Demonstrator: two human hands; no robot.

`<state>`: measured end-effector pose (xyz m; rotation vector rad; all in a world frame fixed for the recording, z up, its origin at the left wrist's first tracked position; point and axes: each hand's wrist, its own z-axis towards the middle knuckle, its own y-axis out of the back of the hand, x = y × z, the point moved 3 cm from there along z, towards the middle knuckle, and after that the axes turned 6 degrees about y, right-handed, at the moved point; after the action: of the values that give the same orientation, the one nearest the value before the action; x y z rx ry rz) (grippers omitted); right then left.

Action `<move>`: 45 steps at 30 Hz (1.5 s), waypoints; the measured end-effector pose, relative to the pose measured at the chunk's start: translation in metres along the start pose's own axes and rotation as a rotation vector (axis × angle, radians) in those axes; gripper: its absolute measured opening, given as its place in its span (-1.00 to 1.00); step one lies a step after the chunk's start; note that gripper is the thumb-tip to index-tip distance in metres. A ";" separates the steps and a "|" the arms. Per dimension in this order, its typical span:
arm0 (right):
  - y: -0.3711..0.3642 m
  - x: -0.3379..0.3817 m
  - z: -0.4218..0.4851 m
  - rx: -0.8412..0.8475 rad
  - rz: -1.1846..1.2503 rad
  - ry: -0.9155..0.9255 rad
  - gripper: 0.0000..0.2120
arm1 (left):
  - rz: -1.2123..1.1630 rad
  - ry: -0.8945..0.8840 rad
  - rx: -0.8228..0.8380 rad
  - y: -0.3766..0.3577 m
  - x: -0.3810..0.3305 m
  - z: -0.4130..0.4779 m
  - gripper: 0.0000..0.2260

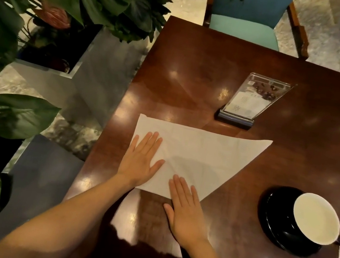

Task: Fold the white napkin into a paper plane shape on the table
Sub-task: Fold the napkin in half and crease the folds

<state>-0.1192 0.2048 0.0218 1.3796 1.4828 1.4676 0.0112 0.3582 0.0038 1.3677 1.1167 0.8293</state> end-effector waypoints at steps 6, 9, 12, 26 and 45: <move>0.007 -0.011 -0.020 0.017 -0.051 0.006 -0.47 | 0.058 0.054 -0.015 0.005 0.034 -0.005 -0.40; 0.010 -0.010 -0.019 0.011 -0.044 0.003 -0.47 | 0.074 0.149 -0.018 0.016 0.054 0.003 -0.44; 0.008 -0.011 -0.019 0.001 -0.007 0.020 -0.47 | 0.055 0.218 -0.127 0.027 0.034 0.003 -0.47; 0.009 -0.015 -0.021 0.032 -0.033 0.038 -0.48 | -0.003 -0.230 0.015 0.003 -0.026 0.020 -0.49; 0.016 0.061 -0.009 0.031 0.004 0.083 -0.56 | -0.214 0.035 -0.097 0.022 -0.026 -0.034 -0.51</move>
<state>-0.1393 0.2566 0.0529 1.3554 1.5613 1.5266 -0.0257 0.3461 0.0330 1.1346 1.2109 0.7439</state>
